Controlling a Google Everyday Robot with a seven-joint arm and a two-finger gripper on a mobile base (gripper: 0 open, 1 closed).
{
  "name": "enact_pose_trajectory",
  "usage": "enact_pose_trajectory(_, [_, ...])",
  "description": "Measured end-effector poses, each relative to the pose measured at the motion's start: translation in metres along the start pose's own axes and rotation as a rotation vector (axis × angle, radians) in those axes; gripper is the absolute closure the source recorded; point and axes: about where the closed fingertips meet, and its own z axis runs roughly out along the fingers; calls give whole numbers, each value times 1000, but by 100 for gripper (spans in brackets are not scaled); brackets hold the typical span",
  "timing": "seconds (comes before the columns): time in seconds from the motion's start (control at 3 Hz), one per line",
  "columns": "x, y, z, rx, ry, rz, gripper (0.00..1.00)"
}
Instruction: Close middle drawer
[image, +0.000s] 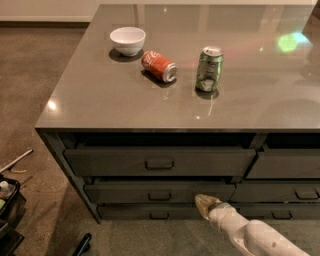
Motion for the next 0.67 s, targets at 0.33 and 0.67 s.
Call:
enact_pose_trajectory(0.33, [0,4,14,-13,-2,-5,100])
enact_pose_trajectory(0.67, [-7,9,27,-31,-15,-19,100])
